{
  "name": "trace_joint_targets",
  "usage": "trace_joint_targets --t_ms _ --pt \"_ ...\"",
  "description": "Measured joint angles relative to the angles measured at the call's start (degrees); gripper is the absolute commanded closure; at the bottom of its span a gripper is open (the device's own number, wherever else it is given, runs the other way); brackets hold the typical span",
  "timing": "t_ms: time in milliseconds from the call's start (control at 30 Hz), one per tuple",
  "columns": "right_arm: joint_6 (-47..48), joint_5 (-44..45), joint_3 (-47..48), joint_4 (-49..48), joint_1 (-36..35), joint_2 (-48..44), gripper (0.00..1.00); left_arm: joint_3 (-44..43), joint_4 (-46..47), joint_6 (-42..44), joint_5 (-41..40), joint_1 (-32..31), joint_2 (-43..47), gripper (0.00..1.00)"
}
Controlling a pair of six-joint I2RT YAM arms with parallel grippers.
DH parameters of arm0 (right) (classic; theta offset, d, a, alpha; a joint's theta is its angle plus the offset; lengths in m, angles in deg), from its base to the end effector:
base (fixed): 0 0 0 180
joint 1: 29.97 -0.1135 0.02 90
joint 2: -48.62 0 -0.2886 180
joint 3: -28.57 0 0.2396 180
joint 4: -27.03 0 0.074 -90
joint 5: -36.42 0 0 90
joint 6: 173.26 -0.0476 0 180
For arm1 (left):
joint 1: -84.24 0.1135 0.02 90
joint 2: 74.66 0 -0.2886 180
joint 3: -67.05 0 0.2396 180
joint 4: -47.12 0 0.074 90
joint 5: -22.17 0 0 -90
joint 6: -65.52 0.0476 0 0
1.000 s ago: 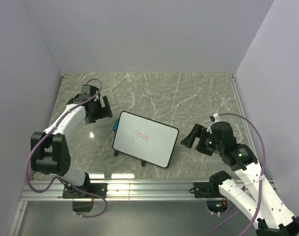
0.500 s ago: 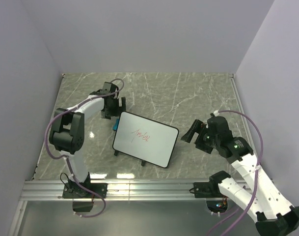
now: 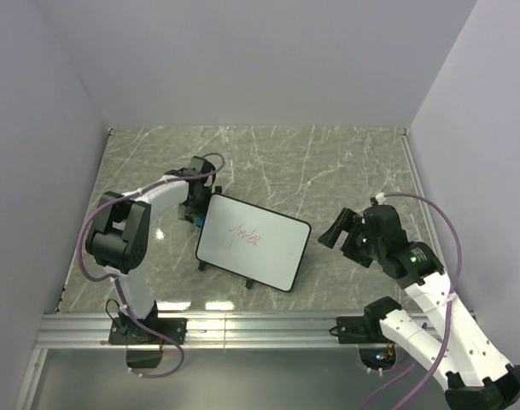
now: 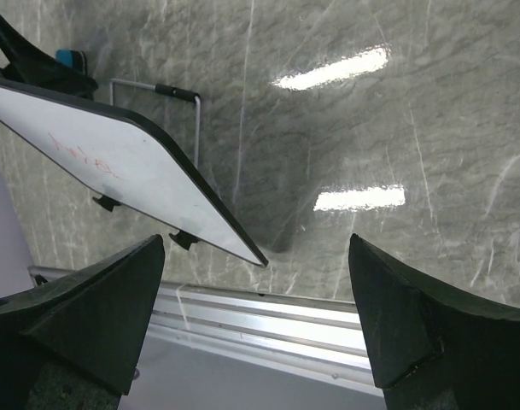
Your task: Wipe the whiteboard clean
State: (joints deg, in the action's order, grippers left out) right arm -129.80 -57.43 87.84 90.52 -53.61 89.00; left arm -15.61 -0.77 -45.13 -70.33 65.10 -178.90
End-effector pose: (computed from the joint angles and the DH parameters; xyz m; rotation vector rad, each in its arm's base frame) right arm 0.1026 0.0484 0.2927 0.4526 2.4083 0.6566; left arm 0.3374 -0.1149 0.1913 -0.0477 2.7874 -0.1146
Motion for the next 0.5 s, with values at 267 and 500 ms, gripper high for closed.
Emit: trace_joint_targets --t_ms 267,500 --pt "1.73 -0.15 -1.14 0.74 0.0 -2.6 0.05 1.57 -0.48 -1.73 -4.57 -0.92 0.17 0.27" --pt "4.7 -0.02 -1.16 2.95 0.0 -3.43 0.06 1.14 0.28 -2.75 -5.18 1.46 -0.48 0.63"
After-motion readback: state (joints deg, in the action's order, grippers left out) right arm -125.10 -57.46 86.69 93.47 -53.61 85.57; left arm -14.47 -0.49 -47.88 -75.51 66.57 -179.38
